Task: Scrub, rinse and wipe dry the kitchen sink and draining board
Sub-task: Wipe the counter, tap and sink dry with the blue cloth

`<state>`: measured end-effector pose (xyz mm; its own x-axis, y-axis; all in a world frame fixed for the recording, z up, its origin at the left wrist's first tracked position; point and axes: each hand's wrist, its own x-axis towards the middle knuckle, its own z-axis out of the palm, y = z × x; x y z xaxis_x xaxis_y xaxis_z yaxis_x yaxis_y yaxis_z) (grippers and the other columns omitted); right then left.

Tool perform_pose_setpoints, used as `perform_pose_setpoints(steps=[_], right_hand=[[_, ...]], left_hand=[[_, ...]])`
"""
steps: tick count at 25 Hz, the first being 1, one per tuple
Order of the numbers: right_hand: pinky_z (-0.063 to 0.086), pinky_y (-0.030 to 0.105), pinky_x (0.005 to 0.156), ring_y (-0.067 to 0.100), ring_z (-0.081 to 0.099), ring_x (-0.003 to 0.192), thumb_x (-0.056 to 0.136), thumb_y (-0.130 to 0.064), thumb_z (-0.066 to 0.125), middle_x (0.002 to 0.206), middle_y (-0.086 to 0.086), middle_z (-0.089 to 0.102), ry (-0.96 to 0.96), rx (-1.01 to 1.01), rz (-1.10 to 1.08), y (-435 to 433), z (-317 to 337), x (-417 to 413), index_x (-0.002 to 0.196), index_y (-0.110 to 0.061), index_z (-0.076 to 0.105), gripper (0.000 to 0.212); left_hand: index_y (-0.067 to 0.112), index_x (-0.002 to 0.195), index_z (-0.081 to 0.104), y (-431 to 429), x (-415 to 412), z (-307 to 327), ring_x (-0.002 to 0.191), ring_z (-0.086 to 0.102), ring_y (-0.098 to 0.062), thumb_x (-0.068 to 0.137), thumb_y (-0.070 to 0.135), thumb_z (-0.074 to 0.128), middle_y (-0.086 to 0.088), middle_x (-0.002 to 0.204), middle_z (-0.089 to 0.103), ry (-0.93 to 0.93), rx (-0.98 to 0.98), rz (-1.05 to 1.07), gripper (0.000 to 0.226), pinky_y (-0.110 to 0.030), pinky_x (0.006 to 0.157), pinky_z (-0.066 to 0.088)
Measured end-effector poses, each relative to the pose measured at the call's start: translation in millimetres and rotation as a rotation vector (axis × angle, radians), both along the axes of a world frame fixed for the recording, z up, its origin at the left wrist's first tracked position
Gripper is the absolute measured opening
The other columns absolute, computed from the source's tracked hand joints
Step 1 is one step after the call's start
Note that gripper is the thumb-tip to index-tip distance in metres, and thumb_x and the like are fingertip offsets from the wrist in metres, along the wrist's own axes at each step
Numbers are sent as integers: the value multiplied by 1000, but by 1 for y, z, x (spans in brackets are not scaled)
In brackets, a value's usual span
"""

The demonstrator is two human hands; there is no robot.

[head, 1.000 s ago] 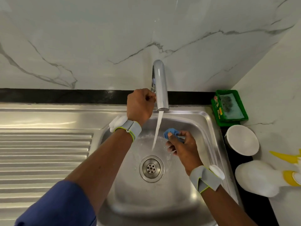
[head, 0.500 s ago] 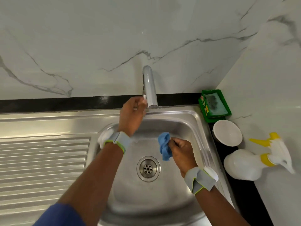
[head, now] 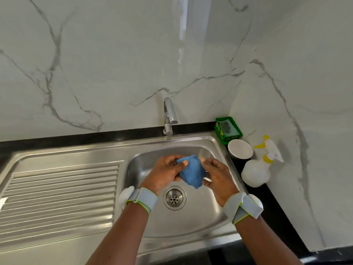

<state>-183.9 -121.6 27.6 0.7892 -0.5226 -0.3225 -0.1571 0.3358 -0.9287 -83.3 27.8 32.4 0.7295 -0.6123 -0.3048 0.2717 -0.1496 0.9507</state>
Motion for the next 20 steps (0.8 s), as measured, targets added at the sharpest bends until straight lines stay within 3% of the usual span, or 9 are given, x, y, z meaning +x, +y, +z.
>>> perform_pose_setpoints(steps=[3,4,6,8,11,14,17,20], right_hand=[[56,48,94,30,70,107,74,-31,81,116,10,72,17,-27,121,0,15,-23,120,-15,62,52],[56,48,92,33,70,105,74,-27,82,114,14,72,11,-56,137,4,19,-35,121,-12,63,53],[57,44,84,35,71,97,82,-17,82,104,17,74,6,-116,108,10,25,-55,106,-6,69,30],[57,40,77,33,70,90,89,-13,73,94,16,73,21,-133,17,12,27,-77,92,-6,67,9],[57,36,69,30,73,86,94,-17,69,95,18,74,18,-117,-146,10,19,-119,101,-4,66,15],[56,30,60,26,75,82,90,-21,74,93,14,75,87,-185,-363,-3,-3,-160,103,-12,71,16],[61,41,71,31,74,89,90,-8,70,100,15,75,118,-166,-475,-35,-31,-193,105,-24,72,22],[61,44,79,21,72,87,84,0,69,97,4,72,227,-377,-570,-69,-45,-214,104,-28,65,35]], left_hand=[[8,118,71,4,-12,8,92,73,-16,98,14,68,-7,100,76,-11,-70,-78,22,-29,83,60],[5,119,71,4,-20,11,93,72,-15,97,12,68,-7,100,75,-49,-86,-109,24,-27,82,59],[2,119,71,0,-36,13,94,71,-17,98,10,67,-10,102,74,-89,-117,-140,23,-27,82,60],[10,117,72,-8,-58,13,90,71,-25,101,13,64,-12,99,74,-27,-141,-147,18,-37,82,62],[23,112,71,-32,-99,3,77,72,-19,102,25,65,-5,88,73,-38,-90,-197,12,-33,64,61],[25,115,68,-54,-137,-10,75,74,-10,94,29,75,-4,90,74,-60,45,-283,23,-31,64,61],[26,112,62,-86,-171,-35,79,75,-21,86,18,83,-9,92,74,-44,70,-163,34,-34,63,62],[34,112,55,-130,-194,-56,90,71,-19,78,22,87,4,100,68,-277,135,-59,48,-38,75,62]])
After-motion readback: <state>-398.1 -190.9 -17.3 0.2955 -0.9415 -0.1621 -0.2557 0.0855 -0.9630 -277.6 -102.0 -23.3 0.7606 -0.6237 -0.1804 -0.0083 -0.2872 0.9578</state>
